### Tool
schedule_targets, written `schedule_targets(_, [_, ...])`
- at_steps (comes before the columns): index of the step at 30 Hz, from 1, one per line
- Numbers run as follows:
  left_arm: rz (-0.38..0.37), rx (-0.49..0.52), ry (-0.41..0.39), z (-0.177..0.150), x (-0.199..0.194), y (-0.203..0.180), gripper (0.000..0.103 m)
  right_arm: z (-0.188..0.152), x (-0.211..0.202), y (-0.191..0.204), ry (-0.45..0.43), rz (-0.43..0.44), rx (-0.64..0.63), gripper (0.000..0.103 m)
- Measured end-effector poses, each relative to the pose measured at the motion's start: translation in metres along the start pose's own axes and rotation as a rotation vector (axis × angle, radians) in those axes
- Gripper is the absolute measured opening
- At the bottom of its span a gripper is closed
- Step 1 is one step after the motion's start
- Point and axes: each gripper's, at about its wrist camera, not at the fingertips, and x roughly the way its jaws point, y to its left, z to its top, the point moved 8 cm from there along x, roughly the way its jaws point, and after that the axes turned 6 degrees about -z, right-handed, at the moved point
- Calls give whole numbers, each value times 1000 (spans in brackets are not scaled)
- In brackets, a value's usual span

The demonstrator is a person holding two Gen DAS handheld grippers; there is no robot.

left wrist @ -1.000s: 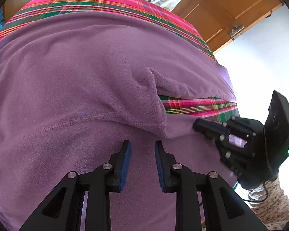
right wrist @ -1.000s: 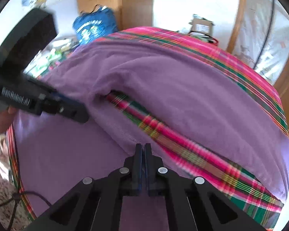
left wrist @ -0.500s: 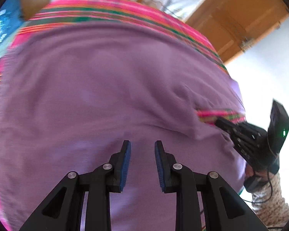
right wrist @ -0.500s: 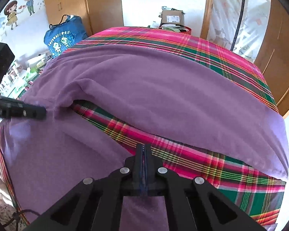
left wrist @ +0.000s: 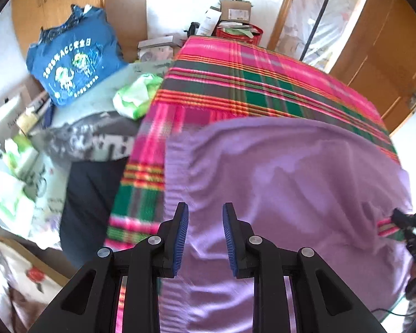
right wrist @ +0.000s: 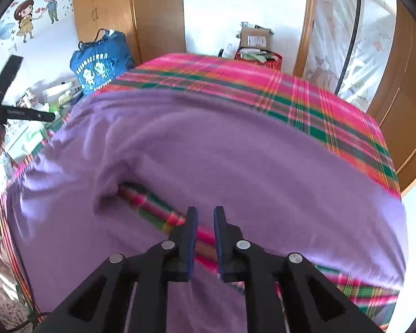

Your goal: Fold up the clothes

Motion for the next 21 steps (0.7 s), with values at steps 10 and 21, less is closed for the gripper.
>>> schedule_targets(10, [51, 106, 32, 43, 21, 3, 26, 74, 32, 5, -14, 26, -33, 30])
schedule_targets(21, [23, 195, 81, 71, 76, -6, 26, 122, 102, 24, 31, 64, -116, 35])
